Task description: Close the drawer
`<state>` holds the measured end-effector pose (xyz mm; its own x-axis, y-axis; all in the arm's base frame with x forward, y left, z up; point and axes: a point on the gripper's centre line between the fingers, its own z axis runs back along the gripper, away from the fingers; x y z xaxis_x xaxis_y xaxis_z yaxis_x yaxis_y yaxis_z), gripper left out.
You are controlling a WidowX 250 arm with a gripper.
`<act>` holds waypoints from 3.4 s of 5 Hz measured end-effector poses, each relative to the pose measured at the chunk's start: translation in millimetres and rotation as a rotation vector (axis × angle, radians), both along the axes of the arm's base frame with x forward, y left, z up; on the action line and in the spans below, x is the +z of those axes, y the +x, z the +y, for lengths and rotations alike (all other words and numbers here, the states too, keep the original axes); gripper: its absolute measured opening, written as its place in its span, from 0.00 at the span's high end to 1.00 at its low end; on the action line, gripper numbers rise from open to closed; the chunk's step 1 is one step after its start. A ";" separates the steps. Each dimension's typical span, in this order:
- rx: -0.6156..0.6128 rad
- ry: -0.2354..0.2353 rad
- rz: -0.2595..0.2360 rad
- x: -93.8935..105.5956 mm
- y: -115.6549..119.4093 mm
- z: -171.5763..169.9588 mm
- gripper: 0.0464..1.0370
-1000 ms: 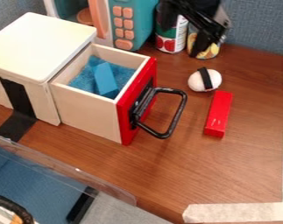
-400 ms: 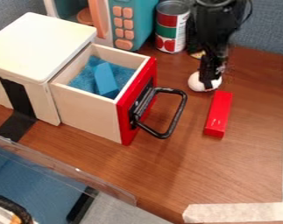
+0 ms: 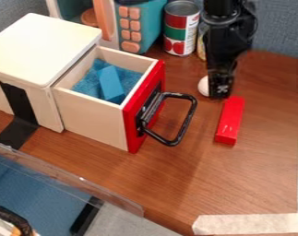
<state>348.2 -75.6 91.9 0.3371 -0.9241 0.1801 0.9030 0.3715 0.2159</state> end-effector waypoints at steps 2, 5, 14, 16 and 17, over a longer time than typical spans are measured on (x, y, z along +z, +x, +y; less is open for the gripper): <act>-0.145 0.000 0.003 -17.1 -8.7 -1.0 0.04; -0.147 0.015 0.082 -57.6 -31.8 -10.7 0.04; 0.229 0.087 0.246 -75.8 -64.4 107.8 0.04; 0.334 0.102 0.285 -78.5 -79.3 133.4 0.04; 0.347 0.107 0.293 -78.2 -80.5 134.8 0.04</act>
